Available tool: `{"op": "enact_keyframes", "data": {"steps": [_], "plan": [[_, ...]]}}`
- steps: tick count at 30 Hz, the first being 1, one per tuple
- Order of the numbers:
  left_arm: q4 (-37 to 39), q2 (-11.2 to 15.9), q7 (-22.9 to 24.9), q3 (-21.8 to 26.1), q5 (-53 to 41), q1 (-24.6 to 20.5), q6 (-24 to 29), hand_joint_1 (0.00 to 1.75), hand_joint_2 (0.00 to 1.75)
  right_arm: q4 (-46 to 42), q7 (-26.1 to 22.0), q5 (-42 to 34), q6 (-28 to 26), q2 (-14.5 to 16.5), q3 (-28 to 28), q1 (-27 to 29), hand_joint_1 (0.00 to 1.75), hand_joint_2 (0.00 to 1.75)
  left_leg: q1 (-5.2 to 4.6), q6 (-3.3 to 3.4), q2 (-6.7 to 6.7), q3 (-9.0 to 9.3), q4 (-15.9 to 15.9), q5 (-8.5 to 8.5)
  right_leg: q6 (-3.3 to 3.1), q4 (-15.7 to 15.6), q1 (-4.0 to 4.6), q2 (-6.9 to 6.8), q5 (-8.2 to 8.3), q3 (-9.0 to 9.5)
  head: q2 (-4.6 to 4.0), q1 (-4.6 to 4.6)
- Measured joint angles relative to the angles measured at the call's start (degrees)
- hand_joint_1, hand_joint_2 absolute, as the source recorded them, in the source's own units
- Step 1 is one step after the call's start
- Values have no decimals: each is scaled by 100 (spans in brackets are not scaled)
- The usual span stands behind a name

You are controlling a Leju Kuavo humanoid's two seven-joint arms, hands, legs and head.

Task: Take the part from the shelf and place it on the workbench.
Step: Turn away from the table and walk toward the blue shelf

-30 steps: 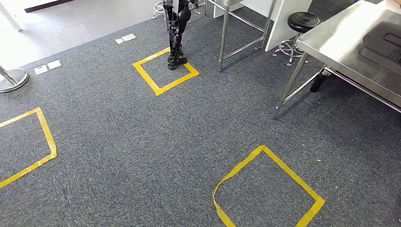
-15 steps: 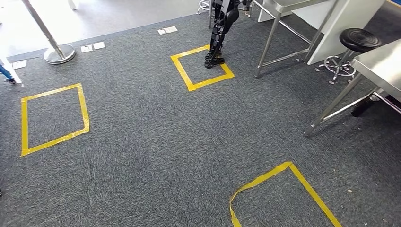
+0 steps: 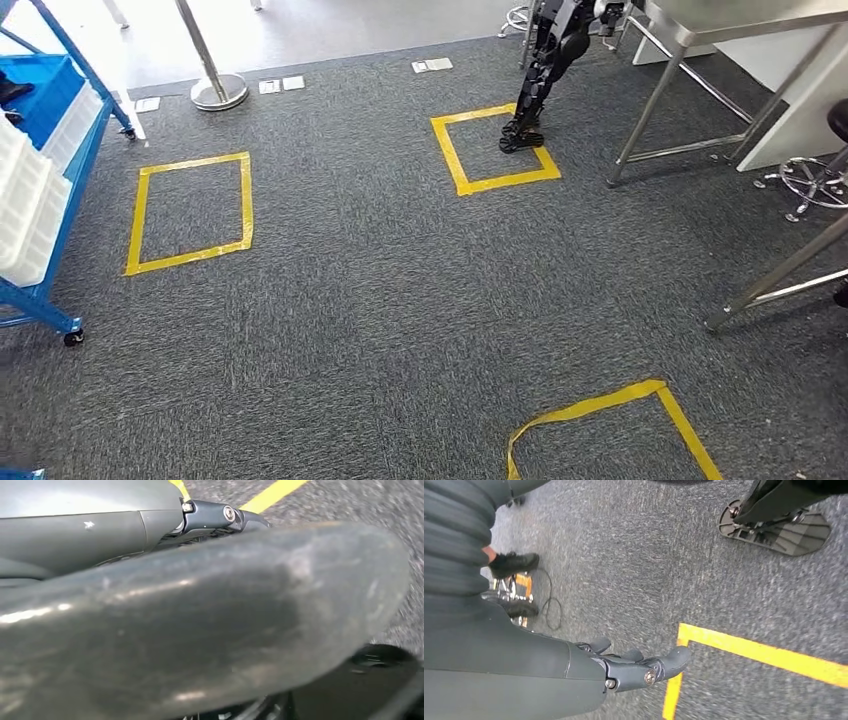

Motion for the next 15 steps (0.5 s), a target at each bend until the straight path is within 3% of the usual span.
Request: {"op": "enact_keyframes", "data": {"steps": [2,3,5,6,8,10,12,13,15], "plan": [[2,0,8,1,16,-10,-28,0,0,0,0,-4,0,-2,0,-3,0,175,-7,37,225,341,-585,171,73,33,45,-121,-64,16,0,10],[3,1,8,2,25,-14,-44,0,0,0,0,-9,0,-4,0,-11,0,175,-26,73,274,392,-691,178,102,39,68,-174,-86,20,0,22],[3,11,4,4,37,-15,-60,0,0,0,1,-17,-1,-2,-1,-42,0,175,-65,167,124,358,-705,191,153,25,80,-282,-99,54,0,48],[3,17,1,5,39,-14,-61,0,0,0,1,-21,-2,-2,-1,-56,0,175,-71,212,52,342,-720,211,178,51,66,-238,-127,51,0,51],[1,27,-22,7,51,-17,-57,0,0,0,2,-26,-8,-2,-3,-57,0,175,-61,302,-96,319,-752,259,176,377,34,79,-322,-97,0,65],[0,40,-117,9,80,-25,-55,0,0,0,4,-23,-19,-4,-7,-40,0,175,-61,358,-252,285,-760,288,119,1100,18,430,-635,-457,0,82],[-1,57,-278,21,122,-29,-73,0,0,1,13,-20,-32,-13,-13,-23,0,175,-73,384,-430,256,-760,310,113,1674,15,517,-793,-776,0,84],[-1,67,-357,31,140,-28,-89,0,0,1,18,-19,-38,-19,-15,-16,0,175,-76,384,-514,248,-760,319,139,1725,12,523,-762,-825,0,84],[-1,90,-496,72,188,-23,-150,0,0,2,25,-15,-56,-38,-21,-8,0,175,-73,355,-691,241,-759,347,244,1196,-19,604,-473,-611,0,85]]}}
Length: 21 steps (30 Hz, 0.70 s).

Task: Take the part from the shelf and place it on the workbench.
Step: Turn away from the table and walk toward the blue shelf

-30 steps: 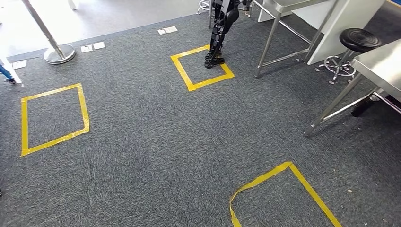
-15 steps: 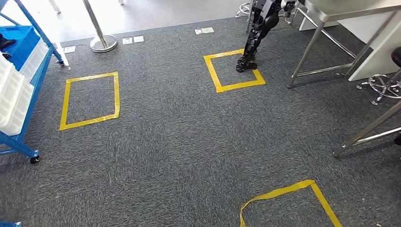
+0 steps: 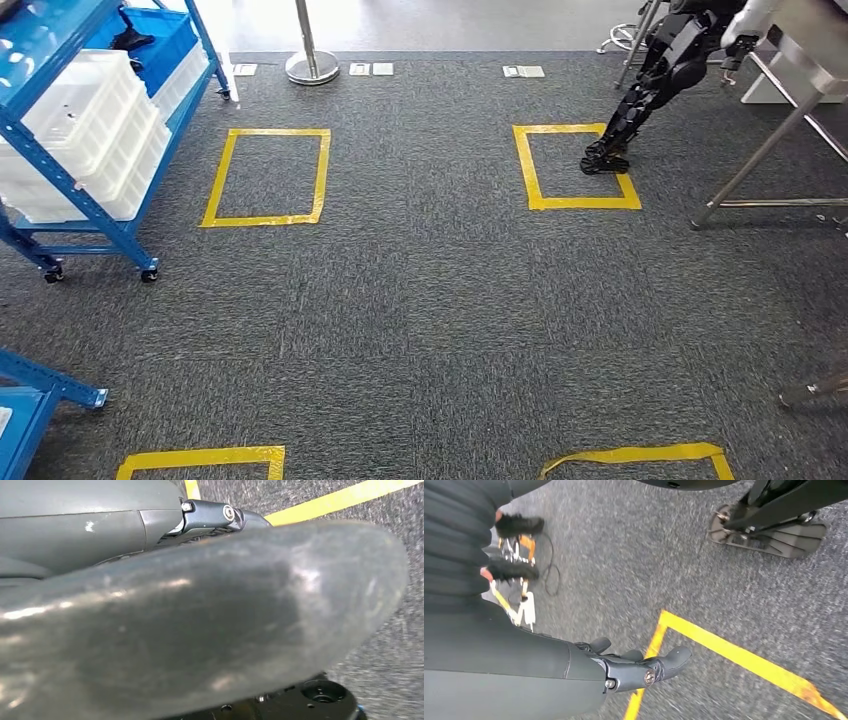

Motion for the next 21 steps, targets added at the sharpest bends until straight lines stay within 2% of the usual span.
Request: {"op": "enact_keyframes", "data": {"steps": [1,2,3,4,5,6,7,8,10,11,13,17,19,20,21], "plan": [[0,13,-62,22,23,2,-48,0,0,0,1,2,-15,-10,-7,2,0,175,-6,-31,-79,-6,6,15,46,-399,-22,132,155,174,0,2],[-1,27,-116,46,52,2,-108,0,0,0,1,3,-33,-19,-21,1,0,175,-15,-65,-151,-13,11,28,57,-746,-41,241,287,323,0,-2],[-1,38,-157,64,78,5,-168,0,0,0,-1,1,-50,-24,-41,-4,0,175,-23,-103,-206,-22,6,43,33,-942,-41,326,351,406,0,-7],[-1,48,-189,79,101,14,-222,0,0,-1,-3,-2,-65,-28,-61,-8,0,175,-27,-147,-257,-30,-11,64,-17,-1016,-24,347,377,432,0,-10],[-2,54,-210,95,121,32,-263,0,0,-1,-4,-5,-77,-33,-79,-12,0,175,-18,-189,-311,-40,-37,90,-78,-1018,-8,282,402,438,0,-12],[-1,61,-223,108,133,53,-288,0,0,-2,-5,-8,-85,-40,-91,-15,0,175,-5,-224,-309,-56,-44,109,-130,-1027,-12,217,427,450,0,-15],[-1,66,-231,119,142,71,-303,0,0,-2,-5,-10,-93,-48,-98,-14,0,175,-3,-246,-193,-92,11,65,-181,-1037,-20,144,454,459,0,-21],[-1,71,-239,130,148,82,-312,0,0,-2,-9,-11,-102,-54,-105,-10,0,175,-6,-258,-21,-166,168,-52,-227,-1047,-29,67,478,465,0,-37],[0,71,-283,150,153,76,-319,0,0,-2,-19,-11,-120,-57,-123,17,0,175,-17,-269,350,-433,800,-466,-286,-1052,-5,-103,495,458,0,-64],[0,69,-311,160,156,69,-321,0,0,-2,-24,-11,-126,-57,-131,33,0,175,-14,-277,413,-565,1116,-642,-298,-1051,12,-175,493,455,0,-72],[0,65,-351,170,158,61,-322,0,0,-2,-27,-11,-130,-57,-138,51,0,175,-13,-287,440,-709,1459,-804,-305,-1050,31,-260,488,450,0,-68],[0,65,-361,171,160,61,-322,0,0,-2,-27,-11,-130,-58,-139,53,0,175,-13,-289,444,-741,1540,-830,-305,-1050,38,-286,488,449,0,-68],[0,68,-399,175,166,69,-323,0,0,-2,-33,-9,-130,-60,-143,52,0,175,-13,-289,458,-732,1591,-798,-308,-1049,51,-381,485,444,0,-69],[0,73,-433,178,168,73,-323,0,0,-2,-37,-2,-131,-61,-146,46,0,175,-15,-278,548,-507,1258,-637,-306,-1049,58,-473,475,456,0,-71],[0,80,-472,181,171,74,-319,0,0,-2,-43,16,-131,-64,-153,34,0,175,-44,-234,626,-266,862,-480,-278,-1054,76,-608,458,480,0,-63]]}}
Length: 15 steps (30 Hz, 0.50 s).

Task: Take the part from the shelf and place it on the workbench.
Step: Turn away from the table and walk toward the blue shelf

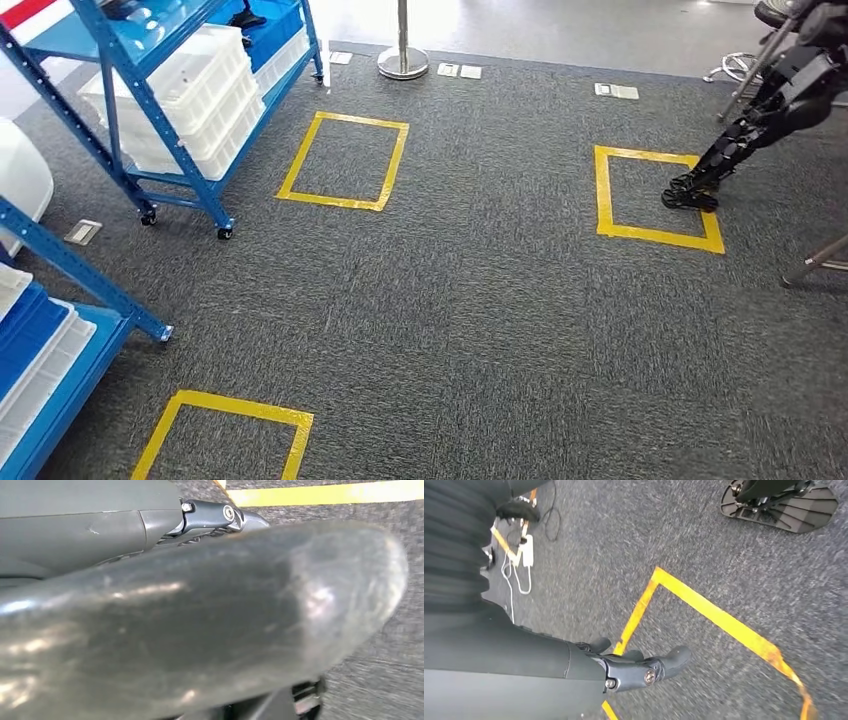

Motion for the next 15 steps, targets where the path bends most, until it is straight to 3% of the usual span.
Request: {"op": "enact_keyframes", "data": {"steps": [2,3,4,6,8,9,10,11,12,13,15], "plan": [[0,15,-52,10,1,-3,9,0,0,0,-7,37,-1,-2,-10,-31,0,175,-43,126,94,444,-799,287,84,-11,27,-209,-38,52,0,11],[0,19,-62,15,1,-6,12,0,0,0,-10,50,-1,-5,-14,-44,0,175,-52,196,34,463,-880,306,129,21,31,-153,-77,46,0,25],[-1,22,-64,19,1,-7,12,0,0,0,-12,51,-1,-4,-16,-48,0,175,-32,241,-27,466,-914,337,139,140,23,9,-153,-10,0,26],[-4,25,-68,20,1,-22,13,0,0,1,-14,55,-1,-3,-24,-35,0,175,-6,304,-163,451,-950,384,114,745,0,393,-446,-301,0,45],[-7,29,-69,20,1,-36,17,0,0,2,-13,67,-1,-1,-37,-16,0,175,-1,320,-335,413,-949,410,106,1488,-17,511,-711,-669,0,54],[-7,29,-69,20,1,-36,19,0,0,2,-13,73,-1,-3,-44,-9,0,175,1,314,-428,402,-948,422,139,1646,-28,522,-729,-758,0,53],[-7,30,-69,20,0,-34,21,0,0,2,-12,79,-1,-6,-51,-6,0,175,6,300,-520,398,-947,434,193,1565,-42,533,-649,-733,0,54],[-7,29,-68,20,-2,-32,24,0,0,2,-12,82,-1,-10,-57,-5,0,175,13,281,-609,397,-946,447,256,1277,-60,563,-497,-607,0,54],[-7,28,-64,20,-7,-32,36,0,0,3,-12,86,-1,-13,-63,-7,0,175,21,256,-695,394,-945,461,317,848,-91,687,-315,-410,0,57],[-7,28,-55,19,-11,-37,55,0,0,4,-12,90,0,-13,-68,-10,0,175,15,224,-776,384,-936,473,342,453,-107,826,-165,-235,0,61],[-8,28,-28,19,-21,-39,105,0,0,6,-12,105,2,-8,-74,-24,0,175,-1,149,-904,352,-944,504,290,20,-119,1004,-15,-57,0,58]]}}
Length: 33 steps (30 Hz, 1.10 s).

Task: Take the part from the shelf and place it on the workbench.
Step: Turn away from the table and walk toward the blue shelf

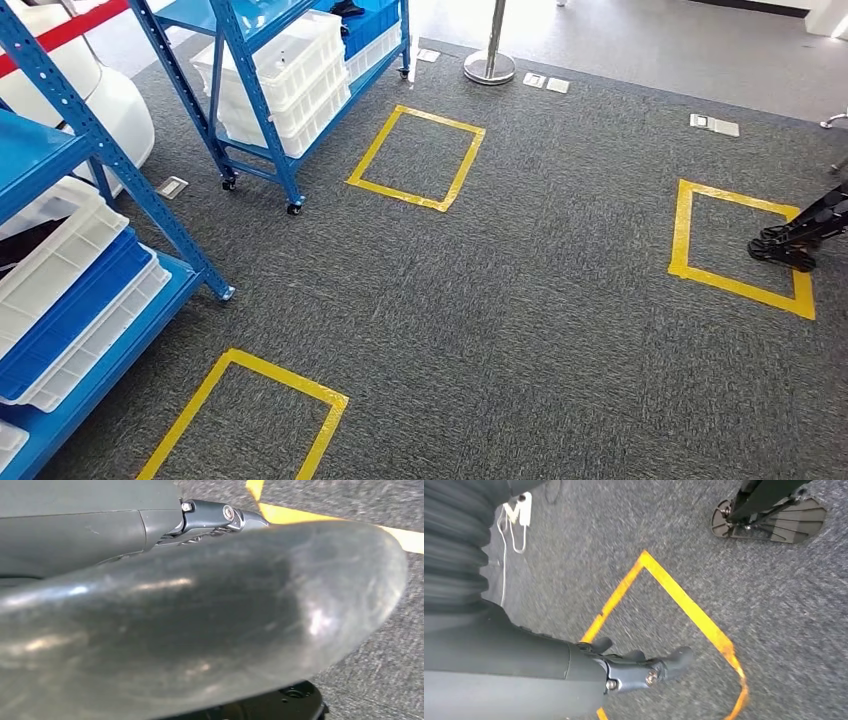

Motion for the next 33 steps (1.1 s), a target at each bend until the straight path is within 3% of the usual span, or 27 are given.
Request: {"op": "enact_keyframes", "data": {"steps": [2,3,4,6,8,9,10,11,13,15,16,18,20,22,24,25,26,27,28,29,31,33], "plan": [[-1,3,30,1,-4,27,32,0,0,1,3,23,2,7,-1,-17,0,175,7,-83,-103,-28,-38,48,-118,-33,18,-118,38,13,0,-4],[0,4,42,2,-4,44,40,0,0,1,7,32,2,5,-1,-22,0,175,12,-113,-39,-50,-21,43,-167,-42,16,-190,59,24,0,-8],[1,4,53,2,-5,57,47,0,0,1,11,38,2,6,-1,-18,0,175,11,-136,113,-100,72,-26,-217,-51,9,-268,83,33,0,-22],[2,0,66,1,-6,46,61,0,0,1,17,44,3,4,-2,10,0,175,6,-160,536,-332,602,-378,-285,-62,21,-439,107,33,0,-63],[2,-2,69,-1,-7,25,73,0,0,1,18,46,4,6,-4,41,0,175,17,-186,712,-649,1349,-758,-311,-60,59,-634,101,24,0,-80],[2,-2,69,-1,-6,22,78,0,0,1,18,47,8,7,-5,46,0,175,20,-191,733,-731,1567,-826,-316,-59,71,-733,96,22,0,-80],[2,-2,70,-1,-5,27,84,0,0,1,17,50,15,10,-5,43,0,175,20,-192,749,-703,1565,-780,-320,-58,76,-820,92,22,0,-81],[2,-1,72,-1,-5,33,89,0,0,1,17,52,25,16,-5,38,0,175,20,-187,786,-556,1337,-642,-319,-58,79,-899,84,31,0,-82],[2,-1,75,-1,-15,32,109,0,0,1,17,64,44,34,-5,31,0,175,-3,-155,1031,-96,571,-329,-296,-53,103,-1037,54,65,0,-84],[2,-1,82,-1,-34,19,131,0,0,1,17,76,51,50,-5,24,0,175,-42,-93,1206,156,115,-213,-248,-50,145,-1152,19,91,0,-72],[2,-2,87,-1,-41,15,140,0,0,1,17,80,53,55,-5,15,0,175,-68,-58,1191,161,73,-222,-220,-58,159,-1210,11,106,0,-64],[2,-3,99,-1,-45,20,161,0,0,1,17,87,55,63,-5,-16,0,175,-67,25,1035,149,28,-188,-165,-61,150,-1270,-9,141,0,-57],[1,-6,111,-1,-46,15,185,0,0,2,17,90,58,68,-5,-23,0,175,-29,119,891,152,-29,-130,-146,182,135,-998,-163,34,0,-45],[0,-8,111,-1,-44,-3,199,0,0,3,19,91,64,73,-5,-9,0,175,-6,180,734,122,-46,-87,-182,884,114,-616,-484,-313,0,-23],[-1,-8,104,-1,-39,-11,205,0,0,3,28,98,69,75,-5,5,0,175,-5,193,546,83,-44,-62,-174,1544,96,-496,-695,-656,0,-15],[0,-9,97,-1,-34,-8,209,0,0,3,36,103,70,73,-5,12,0,175,-2,185,450,74,-43,-51,-133,1590,85,-483,-665,-698,0,-14],[1,-12,91,0,-30,-4,211,0,0,3,44,108,70,70,-5,16,0,175,4,172,356,72,-41,-39,-73,1406,72,-462,-545,-627,0,-14],[1,-16,84,0,-23,-1,214,0,0,3,49,111,71,65,-5,18,0,175,12,152,262,70,-39,-26,-9,1024,51,-399,-364,-457,0,-13],[1,-21,79,0,-16,0,216,0,0,3,52,113,72,61,-5,18,0,175,16,124,180,64,-34,-13,40,593,26,-266,-193,-268,0,-9],[1,-25,74,-1,-12,-2,216,0,0,3,52,114,75,60,-5,16,0,175,9,94,109,53,-25,-3,47,244,11,-151,-60,-120,0,-9],[-1,-26,67,-1,-7,9,219,0,0,4,52,115,83,64,-5,-1,0,175,-8,20,0,21,-36,23,-26,-49,16,-37,43,-10,0,-15],[-1,-22,58,3,-3,41,225,0,0,4,52,119,90,70,-6,-20,0,175,5,-55,-79,-9,-59,60,-134,-56,25,-170,81,14,0,-22]]}}
